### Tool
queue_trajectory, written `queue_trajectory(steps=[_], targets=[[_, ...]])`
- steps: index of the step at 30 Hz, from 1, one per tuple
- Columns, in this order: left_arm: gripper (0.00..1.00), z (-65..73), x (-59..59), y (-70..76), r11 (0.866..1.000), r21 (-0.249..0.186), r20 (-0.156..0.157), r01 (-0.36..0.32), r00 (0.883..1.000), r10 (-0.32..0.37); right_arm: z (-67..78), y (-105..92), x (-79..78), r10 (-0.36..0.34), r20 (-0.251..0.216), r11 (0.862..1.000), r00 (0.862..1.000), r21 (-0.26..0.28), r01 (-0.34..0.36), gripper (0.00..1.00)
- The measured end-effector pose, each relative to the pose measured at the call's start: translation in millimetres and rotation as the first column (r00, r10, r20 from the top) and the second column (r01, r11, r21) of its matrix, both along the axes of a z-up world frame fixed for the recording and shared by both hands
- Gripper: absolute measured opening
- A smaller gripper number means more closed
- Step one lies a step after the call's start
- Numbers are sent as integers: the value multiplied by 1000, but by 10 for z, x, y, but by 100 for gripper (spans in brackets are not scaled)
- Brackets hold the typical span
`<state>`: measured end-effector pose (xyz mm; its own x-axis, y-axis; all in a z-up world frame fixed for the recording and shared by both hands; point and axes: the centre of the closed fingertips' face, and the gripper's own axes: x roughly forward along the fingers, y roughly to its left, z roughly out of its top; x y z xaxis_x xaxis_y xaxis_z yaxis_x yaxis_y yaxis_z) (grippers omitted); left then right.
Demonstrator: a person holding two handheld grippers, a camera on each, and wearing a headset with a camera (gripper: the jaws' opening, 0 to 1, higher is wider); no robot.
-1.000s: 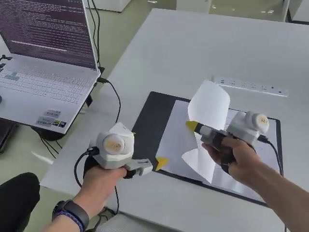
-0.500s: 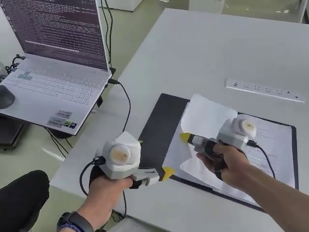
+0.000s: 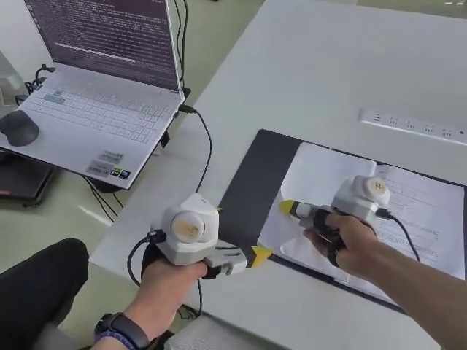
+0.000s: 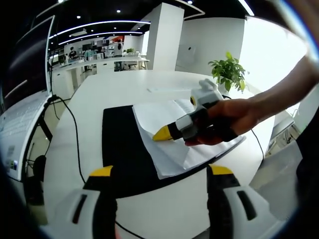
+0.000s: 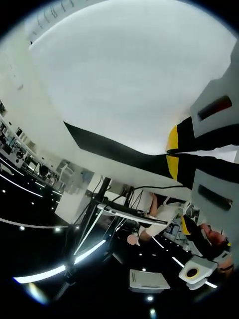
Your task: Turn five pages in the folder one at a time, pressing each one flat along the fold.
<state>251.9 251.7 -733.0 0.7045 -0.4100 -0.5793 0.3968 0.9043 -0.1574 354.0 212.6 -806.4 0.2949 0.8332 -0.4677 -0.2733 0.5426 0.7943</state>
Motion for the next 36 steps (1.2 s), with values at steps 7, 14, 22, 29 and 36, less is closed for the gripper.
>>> queue_trajectory(steps=[7,14,22,29,36], targets=[[74,48,72,57,1000,-2,11,-18,1000,18,-121,4,-62,-5,-25,999,1000,-35,4,0],[74,42,66,61,1000,1,5,-15,1000,15,-110,22,-71,1,-20,1000,1000,-27,-2,3],[74,15,27,-4,1000,-14,-10,3,1000,-3,8,111,-99,22,-9,999,1000,26,-21,21],[65,-46,16,-158,997,-34,-30,71,997,-72,76,115,-150,36,4,998,999,42,-37,28],[54,-178,142,-271,994,-20,-55,104,993,-105,271,119,-176,73,47,991,996,108,-77,38]])
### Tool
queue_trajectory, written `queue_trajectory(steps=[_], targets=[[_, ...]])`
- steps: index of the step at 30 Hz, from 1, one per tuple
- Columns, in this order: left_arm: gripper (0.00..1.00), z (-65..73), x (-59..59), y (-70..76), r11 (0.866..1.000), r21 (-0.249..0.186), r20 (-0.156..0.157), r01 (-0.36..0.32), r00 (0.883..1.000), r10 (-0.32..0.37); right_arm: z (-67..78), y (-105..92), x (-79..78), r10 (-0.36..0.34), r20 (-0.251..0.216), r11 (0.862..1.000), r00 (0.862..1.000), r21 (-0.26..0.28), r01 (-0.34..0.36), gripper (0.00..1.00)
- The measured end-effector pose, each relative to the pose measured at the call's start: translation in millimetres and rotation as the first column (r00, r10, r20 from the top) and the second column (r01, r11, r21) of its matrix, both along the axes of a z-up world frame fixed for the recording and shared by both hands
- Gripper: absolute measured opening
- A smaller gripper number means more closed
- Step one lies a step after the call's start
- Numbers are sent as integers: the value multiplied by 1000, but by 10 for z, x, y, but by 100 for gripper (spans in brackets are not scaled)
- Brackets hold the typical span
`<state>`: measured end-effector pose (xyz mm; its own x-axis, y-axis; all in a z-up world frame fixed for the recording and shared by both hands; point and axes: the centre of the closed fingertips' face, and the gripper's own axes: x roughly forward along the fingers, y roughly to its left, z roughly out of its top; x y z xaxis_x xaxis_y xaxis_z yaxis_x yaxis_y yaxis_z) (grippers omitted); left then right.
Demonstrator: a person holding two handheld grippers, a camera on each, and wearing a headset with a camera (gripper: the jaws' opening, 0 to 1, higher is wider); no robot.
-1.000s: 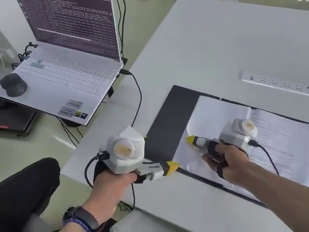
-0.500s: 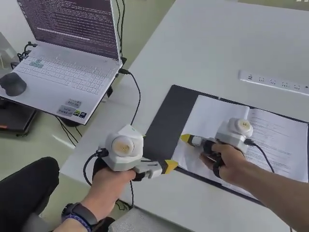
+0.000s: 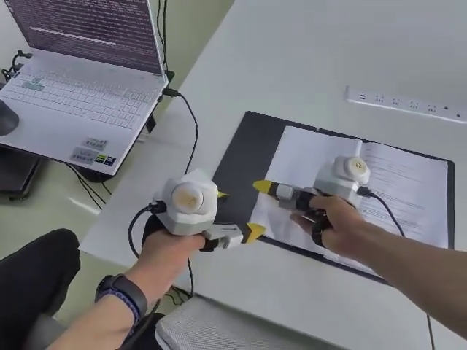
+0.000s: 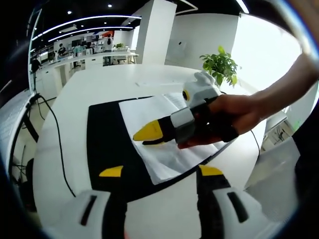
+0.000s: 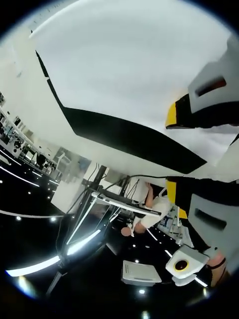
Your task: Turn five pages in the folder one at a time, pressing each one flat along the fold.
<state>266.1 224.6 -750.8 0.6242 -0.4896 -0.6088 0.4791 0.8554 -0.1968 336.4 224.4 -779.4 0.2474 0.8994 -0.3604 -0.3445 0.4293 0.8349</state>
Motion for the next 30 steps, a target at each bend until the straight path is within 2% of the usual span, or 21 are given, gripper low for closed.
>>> queue_trajectory(steps=[4,8,11,15,21,22,24,27,28,29,30], targets=[[39,-81,99,-88,1000,9,-6,24,1000,-24,170,-71,90,-17,40,999,999,44,15,36],[29,-126,197,-202,999,11,-6,44,999,-44,243,-200,253,-45,53,997,998,64,42,35],[20,-188,211,-275,997,32,-18,77,997,-76,288,-340,354,-77,55,994,996,78,73,32],[16,-256,201,-332,993,51,-33,104,994,-102,355,-540,436,-116,72,990,991,88,109,31],[11,-458,176,-300,992,71,-71,101,993,-96,381,-798,454,-142,86,987,986,90,134,29],[9,-486,167,-291,991,83,-73,104,993,-98,374,-848,454,-144,87,987,986,88,137,29],[7,-584,114,-257,977,148,-75,150,987,-141,347,-932,461,-149,93,987,984,77,142,29],[9,-690,48,-244,970,171,-97,170,983,-155,346,-1007,420,-155,94,987,984,68,148,29],[8,-701,44,-233,968,182,-91,172,983,-158,367,-1039,382,-161,93,986,983,63,155,29],[7,-667,81,-232,970,181,-59,163,986,-155,375,-1059,365,-164,90,985,982,60,159,29],[6,-679,67,-222,970,180,-76,161,986,-149,389,-1074,351,-166,91,985,982,59,161,28]])
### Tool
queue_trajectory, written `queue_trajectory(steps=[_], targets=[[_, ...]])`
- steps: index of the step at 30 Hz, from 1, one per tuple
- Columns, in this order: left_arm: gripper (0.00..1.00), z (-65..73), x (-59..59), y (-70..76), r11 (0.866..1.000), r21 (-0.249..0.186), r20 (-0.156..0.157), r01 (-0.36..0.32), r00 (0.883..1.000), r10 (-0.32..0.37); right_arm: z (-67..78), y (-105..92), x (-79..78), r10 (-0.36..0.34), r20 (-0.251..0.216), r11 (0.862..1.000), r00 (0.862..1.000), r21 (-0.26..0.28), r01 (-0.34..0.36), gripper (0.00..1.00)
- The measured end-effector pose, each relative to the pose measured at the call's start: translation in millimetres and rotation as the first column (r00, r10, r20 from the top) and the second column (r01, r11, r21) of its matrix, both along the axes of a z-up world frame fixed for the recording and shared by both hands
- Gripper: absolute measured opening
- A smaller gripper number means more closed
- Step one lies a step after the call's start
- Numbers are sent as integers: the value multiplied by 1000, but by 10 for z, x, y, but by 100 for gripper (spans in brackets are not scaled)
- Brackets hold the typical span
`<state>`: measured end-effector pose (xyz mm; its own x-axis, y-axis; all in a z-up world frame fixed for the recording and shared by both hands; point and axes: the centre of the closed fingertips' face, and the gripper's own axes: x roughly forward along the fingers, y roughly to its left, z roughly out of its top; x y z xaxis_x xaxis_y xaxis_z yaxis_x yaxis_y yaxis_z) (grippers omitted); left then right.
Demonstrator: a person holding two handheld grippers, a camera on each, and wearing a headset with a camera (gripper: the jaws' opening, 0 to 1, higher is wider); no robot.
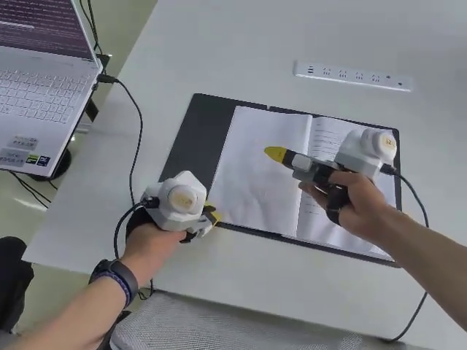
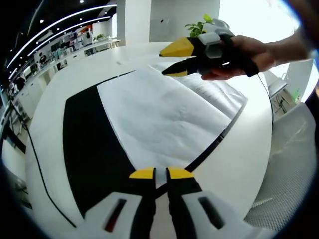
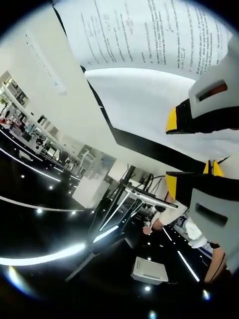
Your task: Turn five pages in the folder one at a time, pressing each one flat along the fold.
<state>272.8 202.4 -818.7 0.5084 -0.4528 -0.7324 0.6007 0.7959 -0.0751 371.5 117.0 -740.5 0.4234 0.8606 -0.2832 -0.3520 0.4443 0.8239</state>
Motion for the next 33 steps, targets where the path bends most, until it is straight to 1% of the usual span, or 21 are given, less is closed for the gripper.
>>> queue_trajectory(steps=[1,3,6,8,10,12,14,15,17,19,22,24,29,33], targets=[[6,3,9,7,1000,-4,2,-7,1000,7,23,-22,-24,-2,1,1000,1000,-4,2,28],[5,1,12,14,1000,0,5,-6,1000,6,4,-131,13,-6,2,1000,1000,-11,6,27],[4,5,13,16,1000,7,10,-4,1000,4,18,-170,32,-12,12,1000,1000,-18,12,25],[4,1,20,25,1000,5,13,-12,1000,12,13,-199,56,-13,21,999,1000,-33,14,23],[4,3,19,21,1000,3,15,-15,1000,15,-29,-245,100,-4,46,997,999,-73,8,22],[5,2,21,15,1000,-7,13,-23,1000,23,-93,-310,166,9,82,990,997,-138,3,21],[6,5,11,3,1000,-5,14,-17,1000,17,-95,-314,223,8,96,990,995,-141,5,21],[7,4,5,-3,1000,1,16,-6,1000,6,-106,-318,245,10,103,989,995,-148,5,20],[8,5,2,-6,1000,1,14,-6,1000,6,-161,-335,309,24,120,985,992,-175,-2,17],[8,5,4,-3,1000,-2,12,-14,1000,14,-178,-340,359,28,139,984,990,-180,-2,16],[7,-8,15,3,1000,-3,8,-26,1000,26,-224,-376,446,12,142,987,990,-162,11,16],[8,-11,13,-1,1000,-1,7,-25,1000,25,-284,-415,484,17,152,982,988,-186,12,15],[6,-5,18,10,999,-5,4,-40,999,40,-405,-472,498,28,140,980,990,-200,0,12],[6,-10,18,12,999,1,5,-42,999,42,-449,-508,516,2,136,983,991,-182,23,6]])
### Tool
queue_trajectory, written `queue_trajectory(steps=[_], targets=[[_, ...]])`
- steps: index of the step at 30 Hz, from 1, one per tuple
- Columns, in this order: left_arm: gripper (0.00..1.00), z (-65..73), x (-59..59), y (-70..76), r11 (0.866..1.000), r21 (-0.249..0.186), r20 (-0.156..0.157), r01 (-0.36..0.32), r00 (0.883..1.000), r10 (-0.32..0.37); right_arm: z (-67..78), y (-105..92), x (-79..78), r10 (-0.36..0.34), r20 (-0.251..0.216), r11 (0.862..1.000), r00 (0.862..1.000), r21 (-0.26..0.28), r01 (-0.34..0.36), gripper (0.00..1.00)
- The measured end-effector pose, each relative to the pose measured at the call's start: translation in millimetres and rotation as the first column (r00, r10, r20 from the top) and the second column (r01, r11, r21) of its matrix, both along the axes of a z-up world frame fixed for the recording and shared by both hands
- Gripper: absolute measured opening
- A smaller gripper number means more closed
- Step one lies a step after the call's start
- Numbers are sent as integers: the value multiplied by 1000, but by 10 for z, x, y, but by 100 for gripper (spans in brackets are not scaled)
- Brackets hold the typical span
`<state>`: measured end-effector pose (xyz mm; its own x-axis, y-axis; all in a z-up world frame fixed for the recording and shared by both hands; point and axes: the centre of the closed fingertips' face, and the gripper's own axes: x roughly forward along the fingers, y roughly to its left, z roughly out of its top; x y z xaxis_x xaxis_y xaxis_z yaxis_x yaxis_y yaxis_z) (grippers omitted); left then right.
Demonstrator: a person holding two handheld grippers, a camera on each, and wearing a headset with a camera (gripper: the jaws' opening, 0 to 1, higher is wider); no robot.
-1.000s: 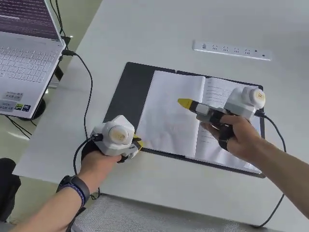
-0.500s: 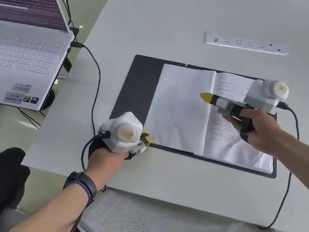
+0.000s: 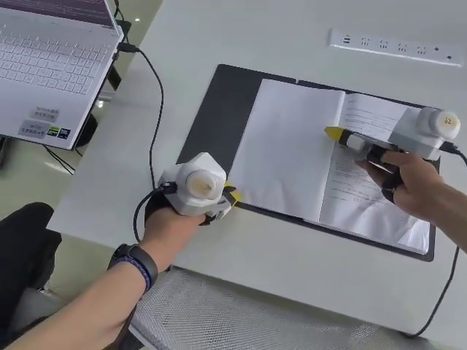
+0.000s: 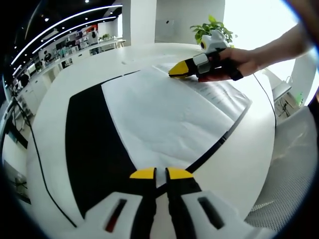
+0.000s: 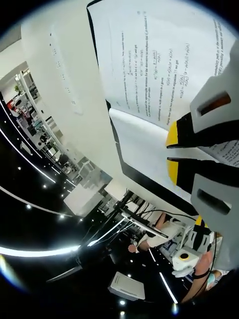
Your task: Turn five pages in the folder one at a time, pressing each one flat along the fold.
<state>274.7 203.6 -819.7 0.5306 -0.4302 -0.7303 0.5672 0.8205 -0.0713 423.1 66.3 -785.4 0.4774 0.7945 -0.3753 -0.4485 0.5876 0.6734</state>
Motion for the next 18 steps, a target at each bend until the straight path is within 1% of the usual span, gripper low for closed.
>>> queue_trajectory(steps=[2,4,6,8,9,10,11,15,18], targets=[[6,-1,-1,-2,1000,5,1,-3,1000,3,-43,-72,43,-11,-4,1000,1000,11,11,2],[6,-3,1,0,1000,6,0,-9,1000,9,-55,-70,43,-8,0,1000,1000,8,8,0],[5,-5,5,5,1000,5,-1,-17,1000,17,-87,-87,76,2,3,1000,1000,4,-2,0],[5,-3,6,9,1000,4,-1,-20,1000,20,-134,-120,172,6,2,1000,1000,6,-6,0],[5,1,4,9,1000,3,-2,-21,1000,21,-147,-117,171,12,10,1000,1000,4,-12,0],[5,6,0,6,1000,1,-3,-22,1000,22,-159,-126,185,11,8,1000,1000,7,-11,0],[5,7,-1,6,1000,1,-3,-23,1000,23,-139,-105,150,11,7,1000,1000,10,-11,0],[6,21,-10,2,1000,-2,-1,-28,1000,28,-112,-66,99,20,9,1000,1000,12,-20,0],[6,22,-12,-1,1000,-3,-5,-26,1000,26,-133,-70,122,27,15,1000,1000,14,-27,0]])
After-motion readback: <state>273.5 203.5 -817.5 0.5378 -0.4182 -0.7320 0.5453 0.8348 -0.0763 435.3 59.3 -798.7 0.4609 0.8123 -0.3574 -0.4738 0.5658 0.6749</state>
